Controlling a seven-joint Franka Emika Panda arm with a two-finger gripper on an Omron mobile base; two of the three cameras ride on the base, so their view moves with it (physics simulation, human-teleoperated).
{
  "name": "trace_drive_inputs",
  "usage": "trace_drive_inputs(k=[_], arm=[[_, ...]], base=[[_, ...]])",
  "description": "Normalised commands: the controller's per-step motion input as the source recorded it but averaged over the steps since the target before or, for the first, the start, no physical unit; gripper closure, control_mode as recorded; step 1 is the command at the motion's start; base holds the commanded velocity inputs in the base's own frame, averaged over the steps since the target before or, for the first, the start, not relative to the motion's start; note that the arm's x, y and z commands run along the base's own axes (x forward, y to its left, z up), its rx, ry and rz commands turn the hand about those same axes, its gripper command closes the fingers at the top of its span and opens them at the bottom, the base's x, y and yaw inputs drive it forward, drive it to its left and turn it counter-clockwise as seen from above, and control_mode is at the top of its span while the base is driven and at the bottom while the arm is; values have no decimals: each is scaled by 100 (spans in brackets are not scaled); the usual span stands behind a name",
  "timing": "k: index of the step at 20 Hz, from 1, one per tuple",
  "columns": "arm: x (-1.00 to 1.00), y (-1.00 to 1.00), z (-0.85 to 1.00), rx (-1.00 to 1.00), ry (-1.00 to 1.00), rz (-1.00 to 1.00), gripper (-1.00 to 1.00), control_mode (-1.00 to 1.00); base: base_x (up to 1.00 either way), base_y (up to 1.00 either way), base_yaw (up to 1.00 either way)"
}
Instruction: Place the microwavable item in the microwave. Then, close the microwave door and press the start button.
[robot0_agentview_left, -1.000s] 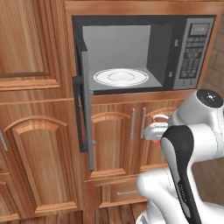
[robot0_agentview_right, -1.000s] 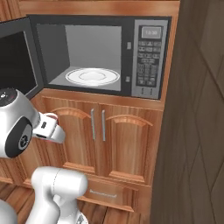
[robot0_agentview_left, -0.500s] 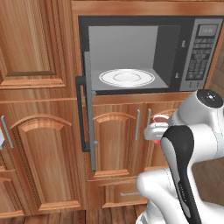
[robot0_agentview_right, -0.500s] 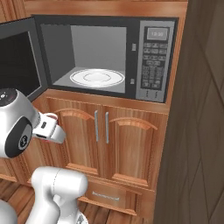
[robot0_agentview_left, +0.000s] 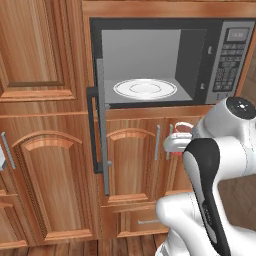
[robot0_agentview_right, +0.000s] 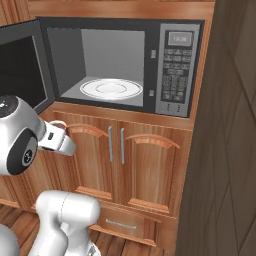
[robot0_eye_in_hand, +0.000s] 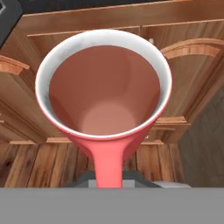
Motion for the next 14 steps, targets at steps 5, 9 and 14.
trace_drive_inputs(k=[5,9,14], arm=[[69,0,70,0,-22,-2,100,-100],[79,-4,15,0,-9,-17,100,-100],[85,-22,1,0,-1,-14,100,-100]], base=[[0,0,0],[0,0,0],[0,0,0]])
